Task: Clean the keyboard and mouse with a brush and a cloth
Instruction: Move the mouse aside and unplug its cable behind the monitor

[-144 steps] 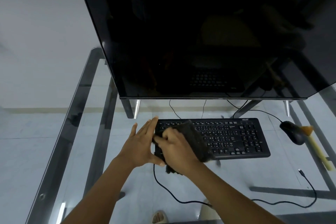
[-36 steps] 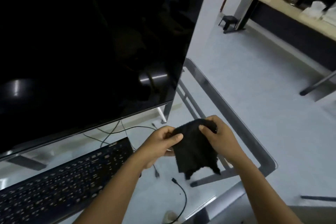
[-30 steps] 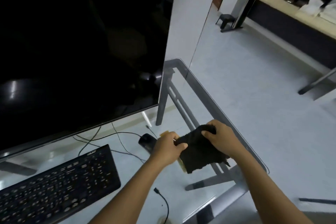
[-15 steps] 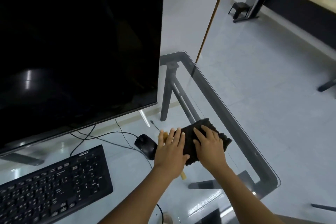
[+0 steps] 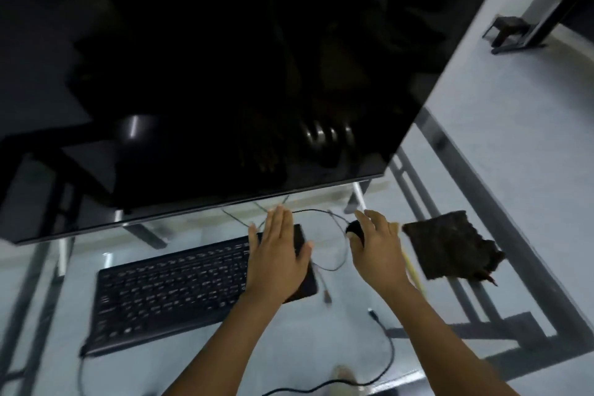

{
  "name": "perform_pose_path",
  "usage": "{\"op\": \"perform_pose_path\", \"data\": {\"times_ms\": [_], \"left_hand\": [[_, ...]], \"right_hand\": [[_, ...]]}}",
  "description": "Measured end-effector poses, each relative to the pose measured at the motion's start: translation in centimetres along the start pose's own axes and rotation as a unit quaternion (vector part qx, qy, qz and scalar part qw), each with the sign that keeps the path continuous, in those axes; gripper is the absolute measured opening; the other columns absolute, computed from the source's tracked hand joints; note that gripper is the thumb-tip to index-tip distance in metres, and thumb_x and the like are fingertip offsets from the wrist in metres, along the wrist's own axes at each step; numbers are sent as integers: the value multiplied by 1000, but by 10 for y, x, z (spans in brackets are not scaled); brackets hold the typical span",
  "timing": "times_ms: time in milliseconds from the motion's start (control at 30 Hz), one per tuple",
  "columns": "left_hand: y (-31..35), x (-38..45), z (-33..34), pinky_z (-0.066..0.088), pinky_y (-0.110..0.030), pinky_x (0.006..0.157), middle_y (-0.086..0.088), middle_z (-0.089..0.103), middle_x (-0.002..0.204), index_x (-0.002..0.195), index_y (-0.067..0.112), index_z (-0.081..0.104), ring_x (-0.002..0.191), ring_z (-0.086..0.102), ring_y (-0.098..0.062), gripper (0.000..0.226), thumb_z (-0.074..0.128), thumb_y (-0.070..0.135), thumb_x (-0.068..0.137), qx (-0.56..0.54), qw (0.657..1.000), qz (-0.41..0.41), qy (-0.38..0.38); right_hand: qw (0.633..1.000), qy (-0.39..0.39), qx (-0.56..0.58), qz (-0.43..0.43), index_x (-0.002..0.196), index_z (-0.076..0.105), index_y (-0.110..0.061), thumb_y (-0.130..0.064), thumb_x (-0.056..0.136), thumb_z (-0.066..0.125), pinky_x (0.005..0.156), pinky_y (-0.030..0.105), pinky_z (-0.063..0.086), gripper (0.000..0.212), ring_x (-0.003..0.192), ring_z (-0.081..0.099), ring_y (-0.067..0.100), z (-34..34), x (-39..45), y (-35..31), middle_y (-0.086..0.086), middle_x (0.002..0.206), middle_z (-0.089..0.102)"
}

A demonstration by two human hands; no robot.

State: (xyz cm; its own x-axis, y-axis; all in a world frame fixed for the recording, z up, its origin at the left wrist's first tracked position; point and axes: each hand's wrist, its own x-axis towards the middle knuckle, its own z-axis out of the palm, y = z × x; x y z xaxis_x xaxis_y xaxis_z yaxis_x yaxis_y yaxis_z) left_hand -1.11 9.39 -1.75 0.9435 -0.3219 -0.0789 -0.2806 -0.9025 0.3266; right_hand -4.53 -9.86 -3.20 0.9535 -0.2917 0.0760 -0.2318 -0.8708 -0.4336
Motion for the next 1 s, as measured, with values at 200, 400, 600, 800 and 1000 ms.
{"op": "perform_pose_path", "data": {"times_ms": [200,400,600,800,1000], "left_hand": [[-115,-53,-47,-6,-46,118,0,-6,160,153,13,1,146,-10,-14,74,22,57,97,-6,997,-81,-4],[-191,-93,-61,2,-48,119,-5,6,160,152,10,8,147,-1,-19,74,31,54,96,-25,988,-153,22],[-228,-114,-54,30,-48,109,-14,31,149,146,3,20,137,30,-30,78,50,48,90,-105,957,-269,38],[-239,-121,-49,45,-43,84,-17,49,114,120,2,43,107,45,-33,56,54,47,88,-98,934,-342,31],[-242,-112,-43,43,-47,85,-20,49,109,112,-1,50,105,44,-37,45,55,38,90,-128,922,-360,65]], "right_hand": [[999,-20,35,-5,135,53,-11,-19,91,61,100,50,44,46,121,50,36,31,-25,-97,14,136,52],[1000,-24,20,-5,132,54,-9,-17,88,64,96,53,47,46,116,54,37,55,-49,-144,15,131,55],[999,-37,-13,27,133,52,-8,-19,87,66,92,52,47,49,113,53,39,68,-66,-151,17,130,54],[984,-56,-58,161,127,51,-2,-30,93,56,93,53,41,44,112,45,44,68,-60,-136,24,123,48],[972,-61,-23,225,116,56,4,-34,95,52,94,49,40,44,110,46,47,73,-42,-128,30,117,51]]}}
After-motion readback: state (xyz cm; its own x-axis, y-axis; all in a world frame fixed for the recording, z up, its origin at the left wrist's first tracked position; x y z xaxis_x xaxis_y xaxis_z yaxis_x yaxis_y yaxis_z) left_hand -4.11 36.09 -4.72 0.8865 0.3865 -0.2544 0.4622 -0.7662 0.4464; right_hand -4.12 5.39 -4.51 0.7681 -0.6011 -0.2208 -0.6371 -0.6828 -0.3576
